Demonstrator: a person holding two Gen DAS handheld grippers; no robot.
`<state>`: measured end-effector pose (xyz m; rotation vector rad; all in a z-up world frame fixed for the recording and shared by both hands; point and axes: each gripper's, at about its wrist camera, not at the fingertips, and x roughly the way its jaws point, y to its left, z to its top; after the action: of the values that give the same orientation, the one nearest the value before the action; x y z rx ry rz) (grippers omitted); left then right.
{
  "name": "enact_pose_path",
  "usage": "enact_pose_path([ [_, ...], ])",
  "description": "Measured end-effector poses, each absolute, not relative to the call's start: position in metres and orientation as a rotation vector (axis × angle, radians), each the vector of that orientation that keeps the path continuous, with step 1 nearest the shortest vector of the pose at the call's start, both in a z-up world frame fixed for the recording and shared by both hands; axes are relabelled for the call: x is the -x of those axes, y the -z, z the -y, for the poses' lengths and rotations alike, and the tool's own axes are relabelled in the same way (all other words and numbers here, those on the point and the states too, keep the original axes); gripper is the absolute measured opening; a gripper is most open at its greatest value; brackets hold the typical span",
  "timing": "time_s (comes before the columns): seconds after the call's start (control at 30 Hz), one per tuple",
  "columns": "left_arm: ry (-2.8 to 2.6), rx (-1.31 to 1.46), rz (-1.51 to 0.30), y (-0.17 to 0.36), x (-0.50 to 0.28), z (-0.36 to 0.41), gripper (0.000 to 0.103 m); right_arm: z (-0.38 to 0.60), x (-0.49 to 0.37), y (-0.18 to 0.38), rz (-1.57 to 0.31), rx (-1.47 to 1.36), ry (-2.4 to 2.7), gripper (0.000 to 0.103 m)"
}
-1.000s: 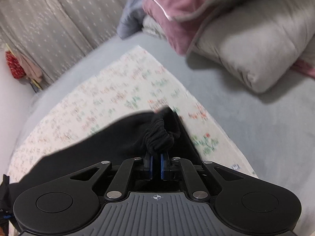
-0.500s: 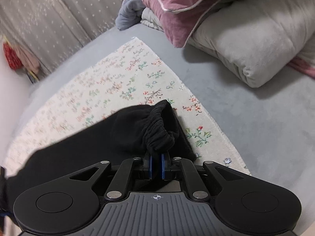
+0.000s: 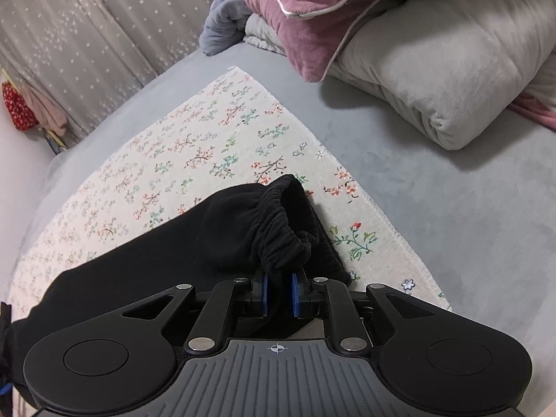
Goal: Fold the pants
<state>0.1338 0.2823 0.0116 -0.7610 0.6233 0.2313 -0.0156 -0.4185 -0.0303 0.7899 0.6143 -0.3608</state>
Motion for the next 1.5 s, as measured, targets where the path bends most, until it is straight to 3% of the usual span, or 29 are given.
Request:
enact_pose_path([
  [0.13, -0.196, 0.798, -0.673, -0.006, -0.154, -0.286, 0.090, 0.421, 0.016, 0.031, -0.593, -0.818, 0.339, 0.015],
  [0.27, -0.200, 0.762, -0.776, 0.008, -0.182, -0.269, 0.082, 0.423, 0.008, 0.037, -0.626, -0.831, 0.329, 0.015],
  [0.33, -0.235, 0.643, -0.797, 0.004, -0.196, -0.258, 0.036, 0.423, 0.005, 0.040, -0.642, -0.828, 0.331, 0.015],
  [0.43, -0.215, 0.682, -0.715, -0.007, -0.203, -0.270, 0.026, 0.421, 0.002, 0.040, -0.641, -0.801, 0.329, 0.011],
  [0.53, -0.090, 0.803, -0.530, -0.028, -0.192, -0.290, 0.025, 0.422, -0.007, 0.034, -0.629, -0.733, 0.336, 0.007],
  [0.6, -0.041, 0.832, -0.440, -0.035, -0.179, -0.295, 0.025, 0.431, -0.004, 0.019, -0.520, -0.724, 0.307, 0.006],
  [0.67, -0.028, 0.851, -0.459, -0.028, -0.169, -0.296, 0.025, 0.438, 0.011, -0.003, -0.357, -0.731, 0.278, 0.006],
  [0.73, -0.052, 0.811, -0.601, -0.009, -0.166, -0.295, 0.025, 0.439, 0.027, -0.013, -0.266, -0.736, 0.270, 0.006],
  [0.83, -0.136, 0.756, -0.886, 0.035, -0.165, -0.298, 0.025, 0.444, 0.035, 0.008, -0.357, -0.789, 0.271, 0.006],
  [0.93, -0.142, 0.724, -0.897, 0.034, -0.153, -0.305, 0.025, 0.448, 0.030, 0.044, -0.619, -0.801, 0.316, 0.006],
  [1.07, -0.130, 0.617, -0.910, 0.038, -0.154, -0.298, 0.028, 0.437, 0.022, 0.043, -0.687, -0.665, 0.307, 0.006],
  [1.27, -0.118, 0.702, -0.849, 0.025, -0.134, -0.312, 0.029, 0.424, 0.009, 0.042, -0.738, -0.575, 0.338, 0.006],
  [1.4, -0.143, 0.655, -0.895, 0.031, -0.138, -0.303, 0.030, 0.431, 0.044, 0.026, -0.566, -0.675, 0.294, 0.006],
  [1.47, -0.174, 0.635, -0.917, 0.033, -0.141, -0.302, 0.045, 0.430, 0.041, 0.027, -0.594, -0.653, 0.308, 0.006],
  [1.5, -0.203, 0.631, -0.926, 0.032, -0.139, -0.303, 0.062, 0.426, 0.034, 0.029, -0.640, -0.603, 0.326, 0.006],
])
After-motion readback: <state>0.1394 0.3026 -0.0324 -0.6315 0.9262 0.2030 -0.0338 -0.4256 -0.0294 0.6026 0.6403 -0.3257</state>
